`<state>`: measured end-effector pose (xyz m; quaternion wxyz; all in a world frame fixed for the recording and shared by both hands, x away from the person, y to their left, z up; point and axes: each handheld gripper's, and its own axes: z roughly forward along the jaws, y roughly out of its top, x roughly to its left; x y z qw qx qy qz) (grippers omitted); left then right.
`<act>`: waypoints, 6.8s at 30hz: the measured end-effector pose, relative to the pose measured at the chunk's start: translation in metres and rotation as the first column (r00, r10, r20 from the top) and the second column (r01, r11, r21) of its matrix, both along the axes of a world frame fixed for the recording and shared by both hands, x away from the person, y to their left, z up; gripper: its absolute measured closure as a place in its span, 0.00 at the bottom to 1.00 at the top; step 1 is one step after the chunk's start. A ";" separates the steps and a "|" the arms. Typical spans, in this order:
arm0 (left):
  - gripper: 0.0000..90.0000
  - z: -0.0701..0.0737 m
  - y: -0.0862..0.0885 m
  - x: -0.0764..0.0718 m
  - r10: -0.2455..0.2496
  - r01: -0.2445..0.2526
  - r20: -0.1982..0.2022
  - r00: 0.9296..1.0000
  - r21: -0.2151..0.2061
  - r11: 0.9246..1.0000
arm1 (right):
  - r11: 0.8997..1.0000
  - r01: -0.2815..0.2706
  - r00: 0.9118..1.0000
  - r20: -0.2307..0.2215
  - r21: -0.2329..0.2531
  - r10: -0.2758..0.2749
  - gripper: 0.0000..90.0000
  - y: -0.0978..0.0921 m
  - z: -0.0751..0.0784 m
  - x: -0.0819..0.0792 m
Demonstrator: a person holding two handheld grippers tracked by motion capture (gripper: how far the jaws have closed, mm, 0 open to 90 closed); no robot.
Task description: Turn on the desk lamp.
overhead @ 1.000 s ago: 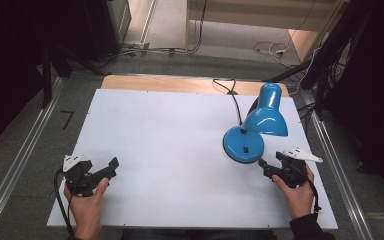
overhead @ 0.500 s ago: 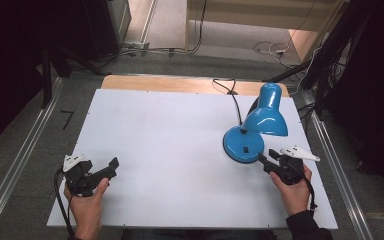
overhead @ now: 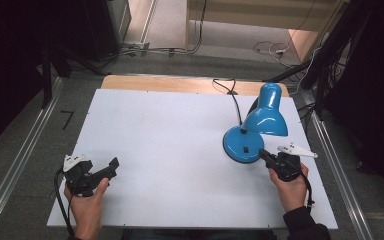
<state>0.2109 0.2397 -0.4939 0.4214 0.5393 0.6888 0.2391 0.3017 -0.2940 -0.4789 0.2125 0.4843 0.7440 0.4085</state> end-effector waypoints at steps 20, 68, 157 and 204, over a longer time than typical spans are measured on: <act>0.08 0.000 0.000 0.000 -0.003 0.003 -0.002 1.000 -0.002 1.000 | 1.000 -0.021 1.000 -0.009 -0.014 0.021 0.97 0.014 -0.005 0.011; 0.08 0.000 0.000 0.000 -0.006 0.006 -0.004 1.000 -0.006 1.000 | 0.999 -0.037 0.999 -0.019 -0.020 0.037 0.97 0.030 -0.015 0.027; 0.08 -0.001 0.002 0.000 -0.011 0.011 -0.004 1.000 -0.018 1.000 | 0.999 -0.027 1.000 -0.009 0.019 0.027 0.65 0.028 -0.012 0.020; 0.08 -0.001 0.001 0.001 -0.016 0.016 -0.002 1.000 -0.019 1.000 | 1.000 -0.016 1.000 -0.025 0.005 0.016 0.37 0.010 -0.010 0.006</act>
